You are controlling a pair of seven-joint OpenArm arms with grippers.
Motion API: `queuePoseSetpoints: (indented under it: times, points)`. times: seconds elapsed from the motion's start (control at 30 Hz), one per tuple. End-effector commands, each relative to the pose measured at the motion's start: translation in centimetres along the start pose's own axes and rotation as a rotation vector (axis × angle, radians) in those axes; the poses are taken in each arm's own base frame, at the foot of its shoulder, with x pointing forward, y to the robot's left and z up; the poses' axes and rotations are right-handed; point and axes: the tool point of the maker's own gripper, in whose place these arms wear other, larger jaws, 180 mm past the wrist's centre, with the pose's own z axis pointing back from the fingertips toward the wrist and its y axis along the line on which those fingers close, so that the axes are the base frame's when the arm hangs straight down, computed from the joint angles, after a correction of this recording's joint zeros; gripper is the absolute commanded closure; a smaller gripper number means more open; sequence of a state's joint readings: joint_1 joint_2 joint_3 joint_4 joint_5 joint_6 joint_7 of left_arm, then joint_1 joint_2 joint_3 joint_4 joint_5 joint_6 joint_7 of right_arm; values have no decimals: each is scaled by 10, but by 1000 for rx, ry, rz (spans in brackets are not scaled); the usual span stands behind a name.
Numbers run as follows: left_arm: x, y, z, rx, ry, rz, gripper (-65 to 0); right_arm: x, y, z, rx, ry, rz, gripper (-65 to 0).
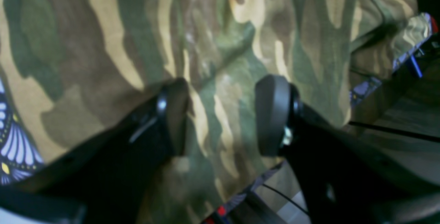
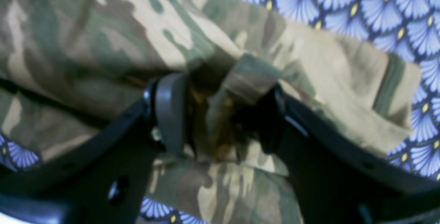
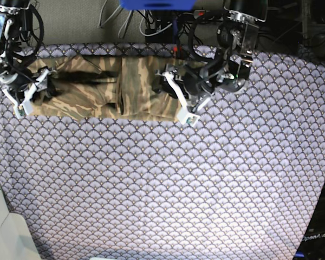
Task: Fold the T-shirt properly
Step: 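Lay the carried end onto the strip and press it flat with the left gripper, then hold the folded strip with the left gripper while the right gripper adjusts its end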
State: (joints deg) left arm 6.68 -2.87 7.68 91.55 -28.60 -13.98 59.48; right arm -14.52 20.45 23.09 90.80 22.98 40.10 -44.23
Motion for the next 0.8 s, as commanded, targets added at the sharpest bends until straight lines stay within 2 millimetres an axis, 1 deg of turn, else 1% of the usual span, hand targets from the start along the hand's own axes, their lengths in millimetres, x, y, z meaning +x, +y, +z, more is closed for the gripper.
queuePoseSetpoints:
  times: [0.0,0.13,0.23,0.53,0.67,0.77]
  points:
    - [1,1,2,5,5,-11,-317,12,-9,7,-19,-40,8,-328]
    - [1,2,2,8,6,-12,-317,5,-20,13,-51,4,-8,-329]
    - [0,2,2,8,8,-11,-317,3,-29,18,-71,20,0,-329]
    - [0,2,1,7,8,-10,-317,2,-30,18,-71,23,-1,-329]
    - [-11,7,-4,11,43,12,-317,2,-30,18,-71,23,-1,-330]
    - [-14,8,-5,11,50,17,-317,1,-30,18,-71,25,-1,-330]
